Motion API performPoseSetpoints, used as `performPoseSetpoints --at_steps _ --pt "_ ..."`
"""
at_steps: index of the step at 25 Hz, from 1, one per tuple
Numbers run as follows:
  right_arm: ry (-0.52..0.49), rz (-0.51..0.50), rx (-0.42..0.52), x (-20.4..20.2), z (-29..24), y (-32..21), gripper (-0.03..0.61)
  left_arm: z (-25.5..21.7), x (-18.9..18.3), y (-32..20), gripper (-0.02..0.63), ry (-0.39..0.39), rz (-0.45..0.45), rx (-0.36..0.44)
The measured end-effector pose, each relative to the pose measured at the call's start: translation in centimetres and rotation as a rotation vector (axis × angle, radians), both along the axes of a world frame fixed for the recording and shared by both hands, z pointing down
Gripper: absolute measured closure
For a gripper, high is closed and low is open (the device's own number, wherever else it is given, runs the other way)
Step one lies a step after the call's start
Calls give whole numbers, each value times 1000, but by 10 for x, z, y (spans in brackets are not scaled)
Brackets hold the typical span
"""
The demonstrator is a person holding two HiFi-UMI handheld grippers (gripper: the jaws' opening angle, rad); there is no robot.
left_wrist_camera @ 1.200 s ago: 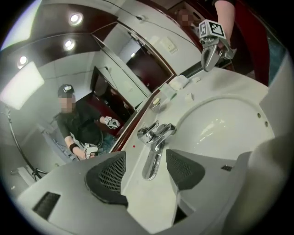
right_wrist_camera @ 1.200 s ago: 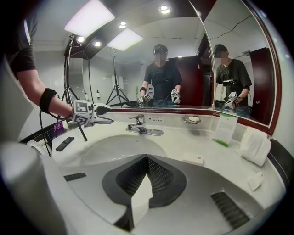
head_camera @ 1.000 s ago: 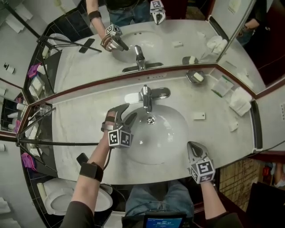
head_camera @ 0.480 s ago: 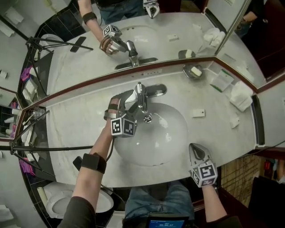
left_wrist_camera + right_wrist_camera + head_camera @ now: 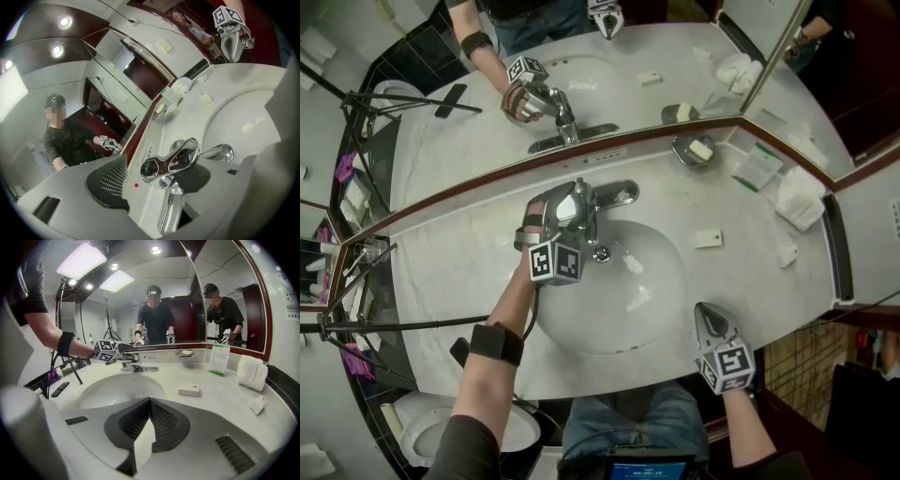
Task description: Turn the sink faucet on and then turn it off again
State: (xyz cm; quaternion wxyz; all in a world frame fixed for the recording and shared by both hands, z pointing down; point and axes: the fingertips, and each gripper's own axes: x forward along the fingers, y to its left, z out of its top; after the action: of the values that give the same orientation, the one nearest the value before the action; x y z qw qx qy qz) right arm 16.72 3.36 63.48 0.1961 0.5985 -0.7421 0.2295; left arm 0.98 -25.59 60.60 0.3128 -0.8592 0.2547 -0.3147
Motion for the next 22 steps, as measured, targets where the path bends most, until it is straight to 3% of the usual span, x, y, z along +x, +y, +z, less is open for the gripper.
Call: performPoseSetpoints --at_steps 3,8,22 --pt "-1 -2 0 1 -2 -5 561 -2 1 -2 307 14 -12 -26" --pt "-4 -12 6 -3 -3 -12 561 -8 1 -10 307 80 -48 -138" --pt "-11 -27 11 -8 -12 -25 561 3 4 -24 308 15 15 -350"
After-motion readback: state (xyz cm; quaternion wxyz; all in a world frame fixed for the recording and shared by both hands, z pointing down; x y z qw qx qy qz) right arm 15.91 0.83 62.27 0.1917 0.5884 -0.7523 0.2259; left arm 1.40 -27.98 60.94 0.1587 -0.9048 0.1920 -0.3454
